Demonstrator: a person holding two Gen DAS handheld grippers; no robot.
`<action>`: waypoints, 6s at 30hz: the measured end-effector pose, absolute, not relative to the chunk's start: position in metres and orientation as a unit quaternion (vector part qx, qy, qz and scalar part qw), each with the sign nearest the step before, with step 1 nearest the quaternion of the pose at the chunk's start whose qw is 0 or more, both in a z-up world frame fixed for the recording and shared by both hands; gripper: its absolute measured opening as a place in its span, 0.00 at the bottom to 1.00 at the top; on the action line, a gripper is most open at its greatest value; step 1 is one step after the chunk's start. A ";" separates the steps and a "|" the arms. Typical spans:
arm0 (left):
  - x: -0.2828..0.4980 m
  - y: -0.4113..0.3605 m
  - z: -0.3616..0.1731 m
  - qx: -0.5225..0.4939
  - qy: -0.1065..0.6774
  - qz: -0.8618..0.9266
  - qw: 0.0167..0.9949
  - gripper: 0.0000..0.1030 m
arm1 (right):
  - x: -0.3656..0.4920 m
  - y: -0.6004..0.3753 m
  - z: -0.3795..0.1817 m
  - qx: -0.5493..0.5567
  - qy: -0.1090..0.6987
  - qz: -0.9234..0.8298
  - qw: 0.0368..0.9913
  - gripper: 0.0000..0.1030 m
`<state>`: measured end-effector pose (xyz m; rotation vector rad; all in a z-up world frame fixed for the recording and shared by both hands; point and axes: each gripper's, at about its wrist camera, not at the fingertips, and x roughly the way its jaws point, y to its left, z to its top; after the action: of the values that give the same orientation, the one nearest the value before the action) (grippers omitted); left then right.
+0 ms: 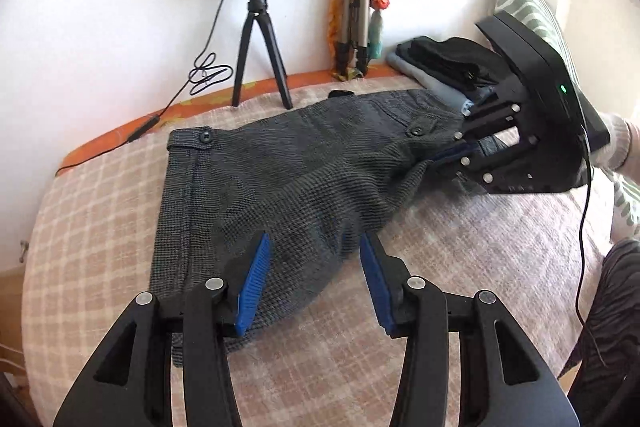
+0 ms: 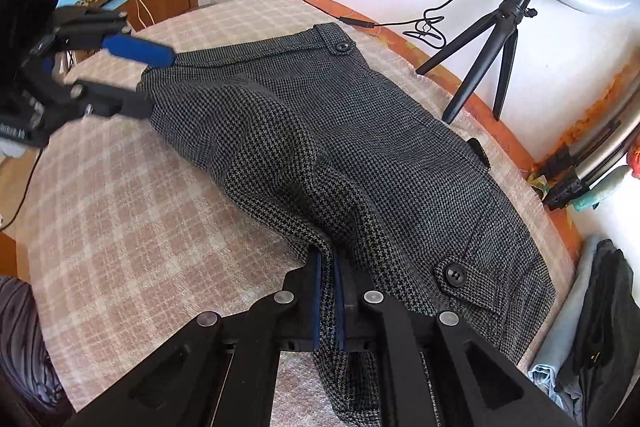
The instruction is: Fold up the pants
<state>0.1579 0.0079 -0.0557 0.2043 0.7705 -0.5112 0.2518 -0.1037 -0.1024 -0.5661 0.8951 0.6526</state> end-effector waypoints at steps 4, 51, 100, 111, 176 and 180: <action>0.152 -0.028 -0.072 0.146 0.378 -0.275 0.872 0.44 | 0.256 -0.108 -0.093 -0.240 0.428 0.310 0.814 0.03; 0.148 0.129 -0.078 -0.159 0.442 -0.158 0.868 0.56 | 0.176 -0.311 -0.139 0.339 0.462 0.082 0.815 0.64; 0.173 -0.060 0.013 0.084 0.374 -0.241 0.892 0.64 | 0.198 -0.358 -0.092 0.245 0.362 0.106 0.893 0.52; 0.175 -0.240 -0.040 0.199 0.411 -0.376 0.806 0.65 | 0.202 -0.399 -0.086 0.264 0.347 0.120 0.892 0.55; 0.178 -0.132 -0.019 -0.028 0.330 -0.371 0.868 0.21 | 0.290 -0.285 -0.056 0.347 0.342 0.245 0.838 0.02; 0.176 -0.096 -0.006 -0.061 0.316 -0.356 0.877 0.21 | 0.294 -0.249 -0.036 0.321 0.338 0.258 0.847 0.02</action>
<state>0.1756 -0.0955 -0.0059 -0.1278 0.6596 -0.7427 0.2940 -0.2494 -0.0361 0.6761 0.7128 0.5432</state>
